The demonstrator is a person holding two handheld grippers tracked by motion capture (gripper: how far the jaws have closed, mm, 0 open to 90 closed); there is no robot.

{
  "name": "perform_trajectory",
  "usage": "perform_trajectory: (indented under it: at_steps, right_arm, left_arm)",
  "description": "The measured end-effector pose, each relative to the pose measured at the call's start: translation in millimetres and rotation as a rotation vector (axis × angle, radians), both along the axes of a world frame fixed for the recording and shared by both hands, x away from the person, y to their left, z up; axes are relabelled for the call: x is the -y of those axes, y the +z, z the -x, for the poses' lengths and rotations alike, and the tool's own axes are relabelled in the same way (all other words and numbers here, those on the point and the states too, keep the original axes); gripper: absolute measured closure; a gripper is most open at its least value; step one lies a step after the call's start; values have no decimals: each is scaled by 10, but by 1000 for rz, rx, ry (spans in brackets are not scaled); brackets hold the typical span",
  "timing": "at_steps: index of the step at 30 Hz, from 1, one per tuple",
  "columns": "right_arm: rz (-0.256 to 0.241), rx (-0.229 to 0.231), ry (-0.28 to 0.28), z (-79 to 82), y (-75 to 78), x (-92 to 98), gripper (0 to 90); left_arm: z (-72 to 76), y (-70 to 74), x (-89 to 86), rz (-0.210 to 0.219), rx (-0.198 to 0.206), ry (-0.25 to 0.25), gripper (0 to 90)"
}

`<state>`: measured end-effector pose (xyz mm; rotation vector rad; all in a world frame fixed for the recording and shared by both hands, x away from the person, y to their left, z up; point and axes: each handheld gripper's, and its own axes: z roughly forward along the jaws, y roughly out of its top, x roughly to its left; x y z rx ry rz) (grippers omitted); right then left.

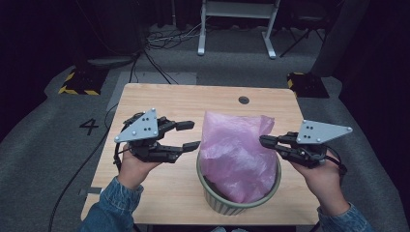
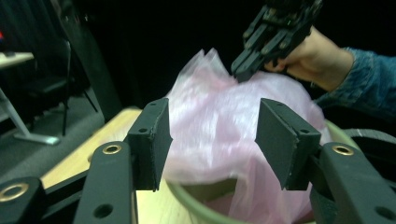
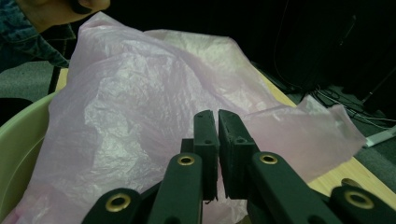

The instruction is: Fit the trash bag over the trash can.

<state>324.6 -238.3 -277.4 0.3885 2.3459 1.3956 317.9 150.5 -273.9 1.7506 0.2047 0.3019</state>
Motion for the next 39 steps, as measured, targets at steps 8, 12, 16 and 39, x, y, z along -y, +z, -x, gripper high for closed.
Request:
perform_trajectory:
  at_steps: [8,12,16,39]
  right_arm:
    - [4,-13,33,-12,-55,-116,855]
    - [-12,-30,53,-2,-90,-141,855]
    - [-28,-39,70,11,-110,-155,853]
    - [-102,-158,-142,-80,-220,118,340]
  left_arm:
    - [29,-277,705,-255,-87,-140,500]
    - [-54,-425,809,-331,-185,-158,547]
    - [-60,-452,850,-368,-223,-163,561]
    - [47,-600,918,-452,-251,-194,604]
